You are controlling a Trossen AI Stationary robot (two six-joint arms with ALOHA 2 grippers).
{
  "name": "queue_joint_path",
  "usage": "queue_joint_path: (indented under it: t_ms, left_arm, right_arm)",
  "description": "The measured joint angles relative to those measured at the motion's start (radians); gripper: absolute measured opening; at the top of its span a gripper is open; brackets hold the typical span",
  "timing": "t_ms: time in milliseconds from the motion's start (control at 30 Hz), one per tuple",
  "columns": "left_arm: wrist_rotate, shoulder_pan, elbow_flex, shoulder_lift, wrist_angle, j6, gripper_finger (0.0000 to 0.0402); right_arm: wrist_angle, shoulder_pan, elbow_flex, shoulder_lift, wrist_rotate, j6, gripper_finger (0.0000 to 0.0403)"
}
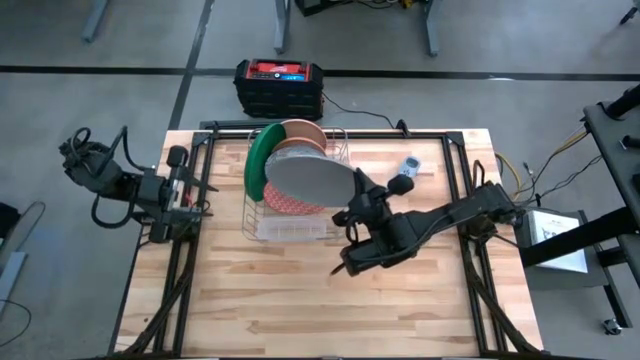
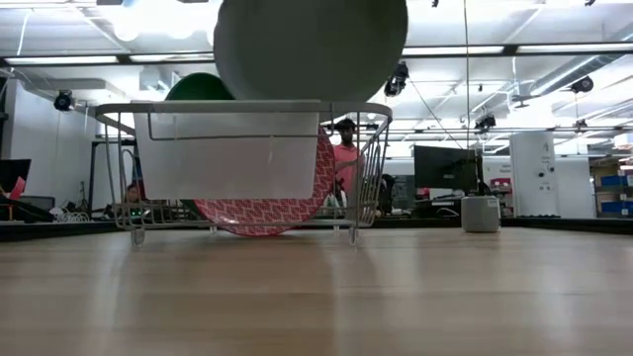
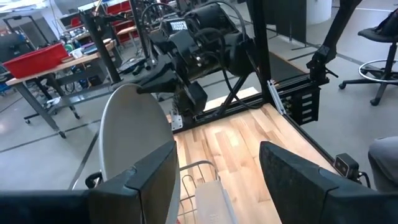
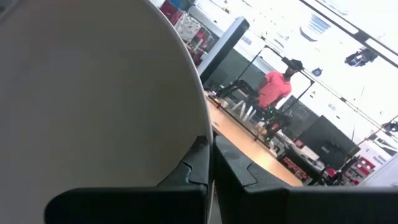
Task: Sort dishes
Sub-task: Put the gray plate in the dish rack
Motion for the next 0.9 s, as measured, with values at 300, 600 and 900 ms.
queue_joint_path:
  t_ms: [300,600,900]
  left_arm:
    - [0.000,0.000,0.000,0.003,-0.004,0.003,0.0219]
    - [0.000,0.000,0.000,0.008,-0.004,0.003,0.0219]
    - [0.000,0.000,0.000,0.012,-0.005,0.003,0.0219]
  right_arm:
    - [0.051,-0.007,-0.001,0.086,0.001,-0.020,0.0000]
    - [0.079,-0.026,-0.002,0.156,0.001,-0.005,0.0000]
    - [0.084,-0.029,-0.002,0.233,0.001,-0.012,0.0000]
